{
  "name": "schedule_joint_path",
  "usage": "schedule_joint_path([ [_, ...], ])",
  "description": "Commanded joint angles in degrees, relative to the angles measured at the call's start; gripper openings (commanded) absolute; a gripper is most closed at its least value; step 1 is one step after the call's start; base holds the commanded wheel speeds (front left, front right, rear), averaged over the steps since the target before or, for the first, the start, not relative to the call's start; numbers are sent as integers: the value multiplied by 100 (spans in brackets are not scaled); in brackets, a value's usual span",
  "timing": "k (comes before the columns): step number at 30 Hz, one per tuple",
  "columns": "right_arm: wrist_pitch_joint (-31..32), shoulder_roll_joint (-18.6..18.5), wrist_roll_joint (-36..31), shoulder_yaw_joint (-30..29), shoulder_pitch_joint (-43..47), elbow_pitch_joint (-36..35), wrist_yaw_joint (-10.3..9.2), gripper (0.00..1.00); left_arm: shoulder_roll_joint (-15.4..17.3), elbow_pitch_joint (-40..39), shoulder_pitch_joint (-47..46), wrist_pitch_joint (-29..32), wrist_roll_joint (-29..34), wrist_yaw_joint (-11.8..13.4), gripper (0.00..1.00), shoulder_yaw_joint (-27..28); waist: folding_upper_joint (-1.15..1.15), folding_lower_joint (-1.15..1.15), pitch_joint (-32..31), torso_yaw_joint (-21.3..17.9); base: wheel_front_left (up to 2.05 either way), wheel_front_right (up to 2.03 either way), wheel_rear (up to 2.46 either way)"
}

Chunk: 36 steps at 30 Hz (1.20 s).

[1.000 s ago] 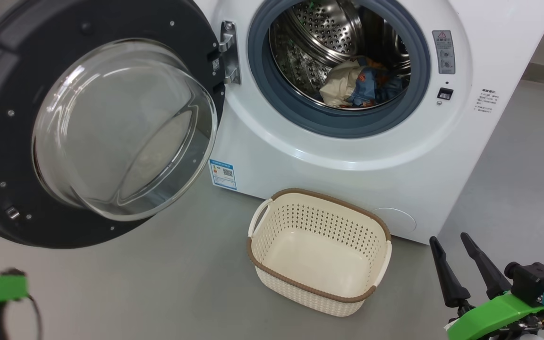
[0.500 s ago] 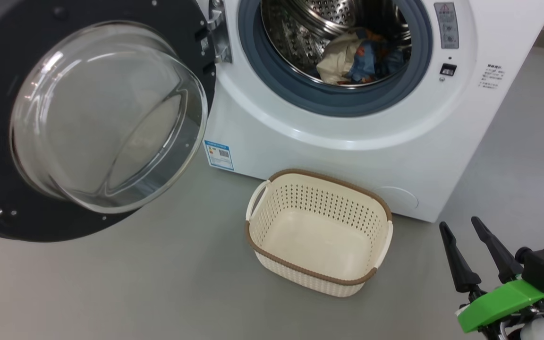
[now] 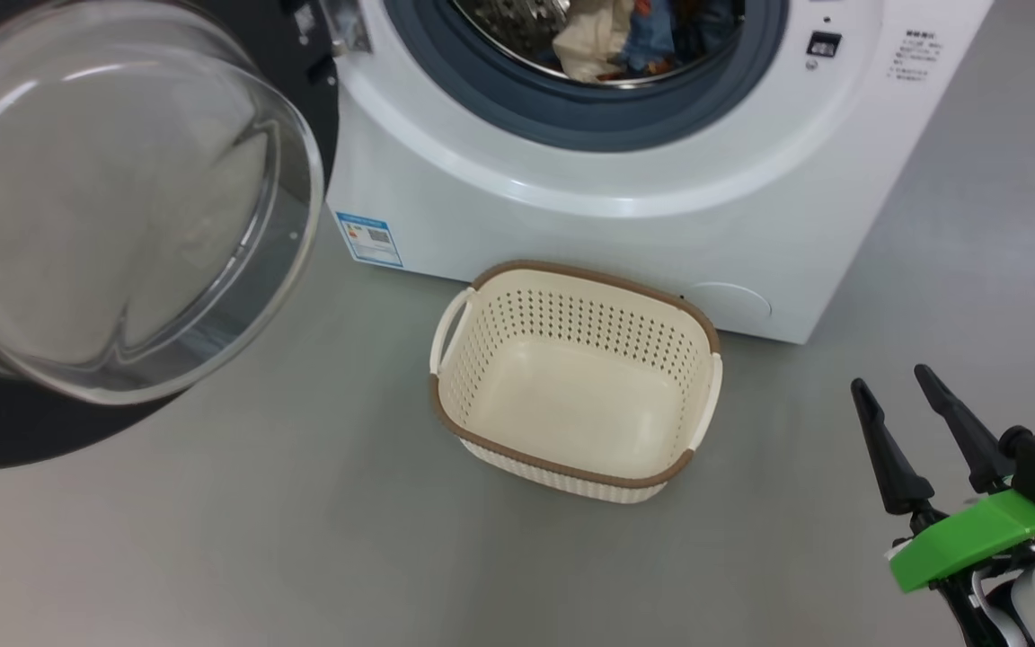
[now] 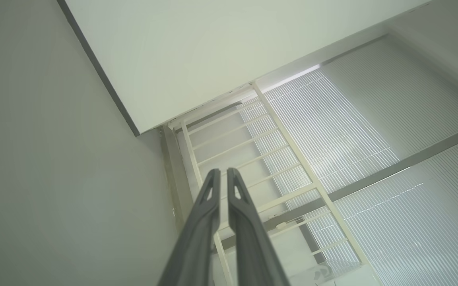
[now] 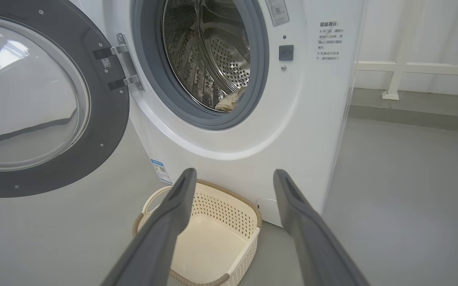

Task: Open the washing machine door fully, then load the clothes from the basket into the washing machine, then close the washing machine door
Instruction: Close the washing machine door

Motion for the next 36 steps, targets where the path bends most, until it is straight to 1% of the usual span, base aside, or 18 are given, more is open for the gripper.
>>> schedule_joint_path([
  [1,-46,-147,-86,75,-215,-158,42,100,428,-29,-140,-19,-64,-35,0,79,0,-1,235,-195,0,0,0],
  [4,-46,-171,-95,77,-275,-196,42,100,541,209,-260,24,-127,-50,0,106,0,-1,362,-283,0,0,0],
  [10,-46,-154,-118,63,-307,-201,42,100,715,624,-411,309,-125,-57,0,-6,0,-1,461,-386,0,0,0],
  [16,-46,-131,-141,35,-301,-199,42,100,762,957,-506,753,-99,-33,0,-181,0,-1,459,-406,0,0,0],
  [20,-46,-97,-157,41,-293,-186,42,100,805,1123,-499,1181,2,56,0,-392,0,-1,414,-401,0,0,0],
  [24,-46,-97,-142,50,-257,-145,42,100,793,1219,-493,1809,58,104,0,-614,0,-1,315,-379,0,0,0],
  [28,-46,-83,-128,65,-191,-118,42,100,768,1178,-389,2460,147,60,0,-880,0,-1,181,-345,0,0,0],
  [31,-46,-63,-89,99,-156,-103,42,100,686,1070,-298,2974,139,9,0,-1038,0,-1,51,-313,0,0,0],
  [32,-46,-63,-89,99,-156,-103,42,100,686,1070,-298,2974,139,9,0,-1038,0,-1,51,-313,0,0,0],
  [34,-46,-33,-77,130,-124,-96,42,100,668,964,-214,3275,117,-19,0,-1110,0,-1,-41,-307,0,0,0],
  [36,-46,-6,-65,141,-88,-72,42,100,653,820,-125,3450,82,-43,0,-1140,0,-1,-137,-294,0,0,0],
])
